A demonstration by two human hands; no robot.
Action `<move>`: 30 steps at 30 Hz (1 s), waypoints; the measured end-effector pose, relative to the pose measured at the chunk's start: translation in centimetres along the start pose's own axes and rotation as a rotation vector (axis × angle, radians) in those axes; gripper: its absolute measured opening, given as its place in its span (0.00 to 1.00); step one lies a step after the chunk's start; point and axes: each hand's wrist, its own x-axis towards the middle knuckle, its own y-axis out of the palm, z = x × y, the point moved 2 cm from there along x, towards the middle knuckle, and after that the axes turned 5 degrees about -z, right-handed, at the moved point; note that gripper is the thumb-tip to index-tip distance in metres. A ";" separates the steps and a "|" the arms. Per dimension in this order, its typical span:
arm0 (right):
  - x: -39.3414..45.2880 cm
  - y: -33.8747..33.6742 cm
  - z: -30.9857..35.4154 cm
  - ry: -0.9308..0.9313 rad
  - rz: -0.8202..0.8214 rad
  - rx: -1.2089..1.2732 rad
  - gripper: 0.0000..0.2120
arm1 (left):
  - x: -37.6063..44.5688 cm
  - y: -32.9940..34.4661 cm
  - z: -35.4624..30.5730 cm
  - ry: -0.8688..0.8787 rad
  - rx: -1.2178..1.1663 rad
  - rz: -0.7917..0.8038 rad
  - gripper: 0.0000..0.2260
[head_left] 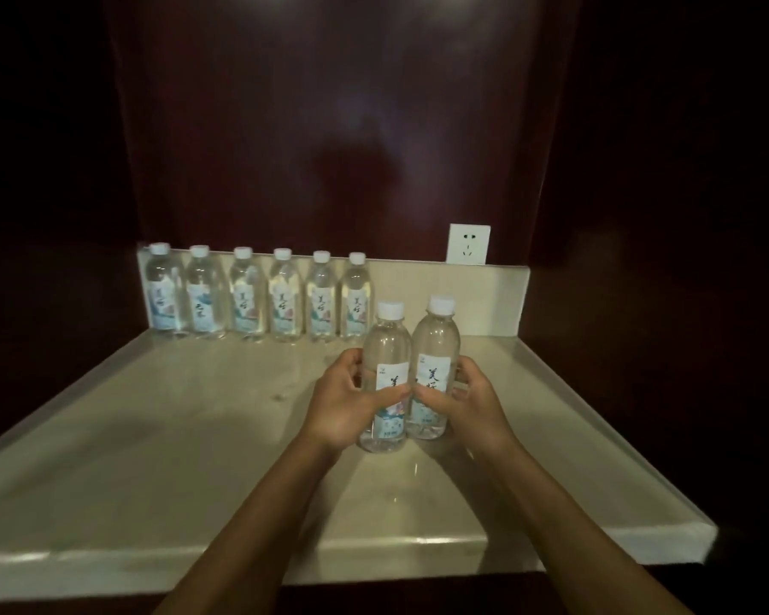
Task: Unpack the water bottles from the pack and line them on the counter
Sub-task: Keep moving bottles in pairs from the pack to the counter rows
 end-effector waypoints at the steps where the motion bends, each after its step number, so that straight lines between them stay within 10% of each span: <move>1: 1.1 0.0 -0.5 0.011 -0.018 0.015 0.19 | 1.5 0.5 0.5 0.000 0.010 0.017 0.31; 30: 15.9 -0.3 -6.5 -0.039 -0.066 -0.375 0.25 | 16.6 6.9 4.6 0.158 0.403 -0.133 0.27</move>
